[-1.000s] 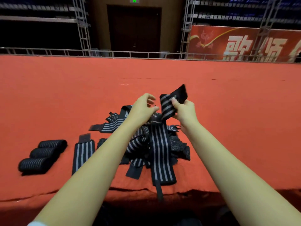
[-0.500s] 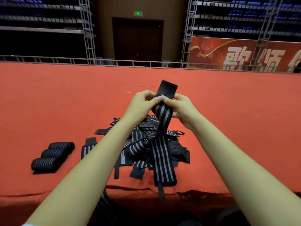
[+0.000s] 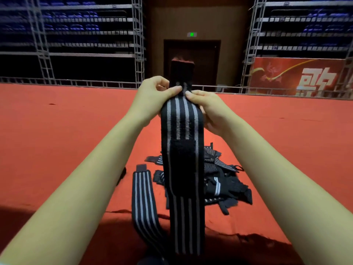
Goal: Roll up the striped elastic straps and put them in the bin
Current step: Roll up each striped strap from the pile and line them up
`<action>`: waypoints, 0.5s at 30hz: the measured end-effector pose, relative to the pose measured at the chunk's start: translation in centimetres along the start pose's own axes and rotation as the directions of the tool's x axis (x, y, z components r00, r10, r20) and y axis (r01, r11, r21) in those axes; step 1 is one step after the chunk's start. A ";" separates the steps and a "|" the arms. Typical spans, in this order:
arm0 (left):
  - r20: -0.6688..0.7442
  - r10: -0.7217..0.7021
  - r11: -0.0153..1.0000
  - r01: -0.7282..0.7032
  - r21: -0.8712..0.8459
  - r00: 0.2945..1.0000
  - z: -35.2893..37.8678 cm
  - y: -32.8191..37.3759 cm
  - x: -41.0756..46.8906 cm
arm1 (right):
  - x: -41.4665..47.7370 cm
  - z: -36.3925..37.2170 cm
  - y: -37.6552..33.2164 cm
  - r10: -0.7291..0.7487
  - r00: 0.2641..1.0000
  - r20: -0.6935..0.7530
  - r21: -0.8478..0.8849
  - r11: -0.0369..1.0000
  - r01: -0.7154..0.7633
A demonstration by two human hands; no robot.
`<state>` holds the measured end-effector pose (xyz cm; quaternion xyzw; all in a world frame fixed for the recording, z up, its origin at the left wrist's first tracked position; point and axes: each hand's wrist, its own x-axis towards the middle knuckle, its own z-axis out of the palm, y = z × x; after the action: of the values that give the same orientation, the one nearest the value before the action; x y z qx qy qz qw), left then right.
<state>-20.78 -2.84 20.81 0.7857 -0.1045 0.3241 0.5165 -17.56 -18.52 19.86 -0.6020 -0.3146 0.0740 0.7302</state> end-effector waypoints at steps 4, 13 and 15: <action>0.009 -0.106 0.994 0.106 0.031 0.994 -1.5 -3.8 -0.9 | 1.4 1.9 3.8 0.099 0.995 -0.027 -0.026 0.995 -0.100; -0.048 -0.478 0.871 0.481 0.103 0.877 -2.6 -21.8 -4.9 | 3.0 4.3 22.3 0.426 0.897 -0.117 0.029 0.905 -0.425; -0.046 -0.551 0.826 0.553 0.112 0.833 -2.3 -25.7 -6.1 | 2.8 4.9 25.7 0.465 0.869 -0.168 0.042 0.884 -0.465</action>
<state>-13.60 9.56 -1.48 0.8102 0.1498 0.1714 0.5401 -11.03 -6.28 -2.51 -0.6640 -0.0961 0.1949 0.7155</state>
